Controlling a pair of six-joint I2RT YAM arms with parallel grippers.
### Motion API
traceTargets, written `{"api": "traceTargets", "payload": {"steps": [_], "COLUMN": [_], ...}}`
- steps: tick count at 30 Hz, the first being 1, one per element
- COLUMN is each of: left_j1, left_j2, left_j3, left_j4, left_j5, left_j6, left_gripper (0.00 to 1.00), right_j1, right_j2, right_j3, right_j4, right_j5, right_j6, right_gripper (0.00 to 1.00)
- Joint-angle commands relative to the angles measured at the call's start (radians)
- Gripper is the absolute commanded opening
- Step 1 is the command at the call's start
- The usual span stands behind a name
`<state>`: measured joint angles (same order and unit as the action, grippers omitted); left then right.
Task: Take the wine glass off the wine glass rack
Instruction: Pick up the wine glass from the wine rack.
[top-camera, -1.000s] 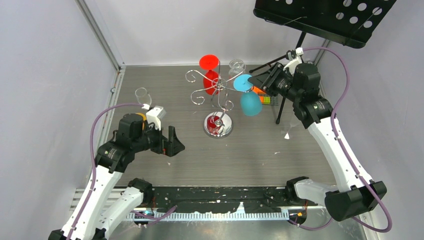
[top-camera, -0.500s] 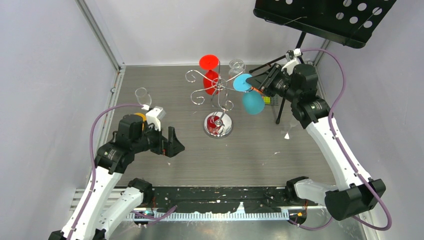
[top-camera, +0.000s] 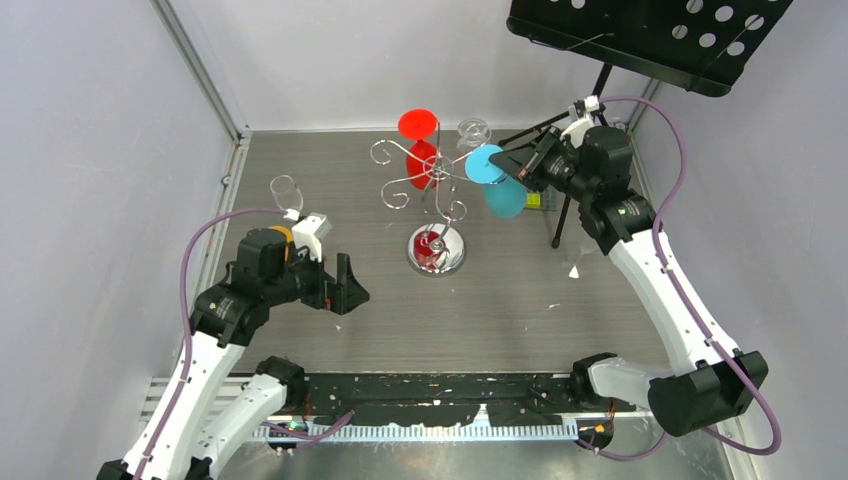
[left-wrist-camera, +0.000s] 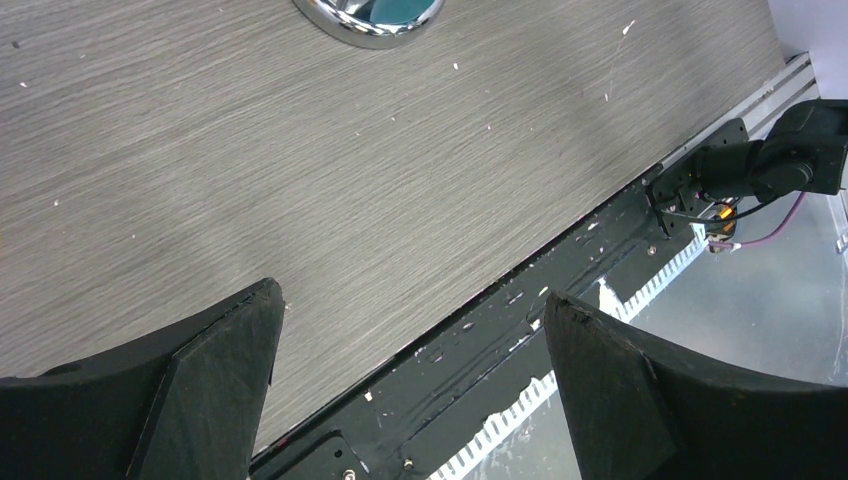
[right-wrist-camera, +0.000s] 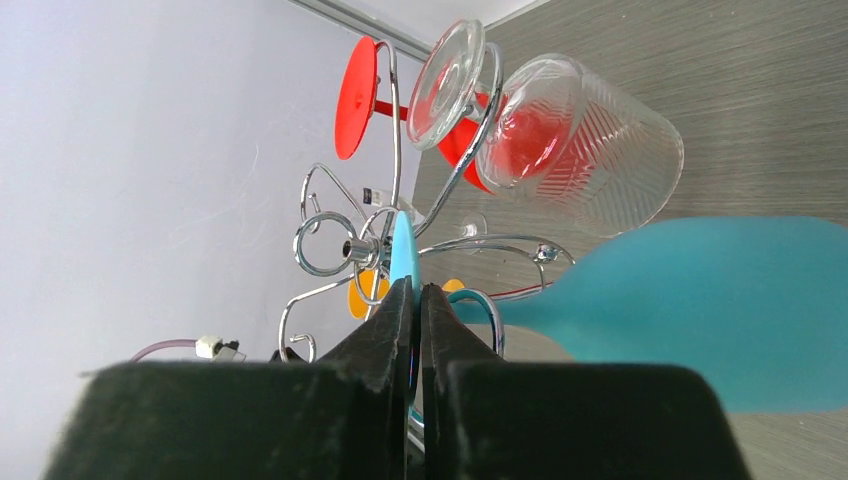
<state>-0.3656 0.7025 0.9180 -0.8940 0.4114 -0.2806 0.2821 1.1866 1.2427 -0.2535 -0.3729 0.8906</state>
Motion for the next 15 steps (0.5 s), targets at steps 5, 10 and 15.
{"api": "traceTargets", "payload": {"steps": [5,10,15], "left_j1": [-0.004,-0.004,-0.004], "left_j2": [0.001,-0.006,-0.009], "left_j3": [0.004,0.005,0.007], "left_j4": [0.019,0.013,0.017], "left_j5": [-0.006,-0.014,-0.015], "left_j6": [0.004,0.008,0.006], "left_gripper": [1.0,1.0,1.0], "right_j1": [0.006,-0.01,-0.036], "right_j2": [-0.004,-0.019,-0.049], "right_j3": [-0.001,0.001,-0.035], "right_j4": [0.048,0.05,0.091], "right_j5": [-0.017,-0.009,-0.011], "right_j6": [0.03,0.068,0.127], "right_gripper": [0.06,0.06,0.06]}}
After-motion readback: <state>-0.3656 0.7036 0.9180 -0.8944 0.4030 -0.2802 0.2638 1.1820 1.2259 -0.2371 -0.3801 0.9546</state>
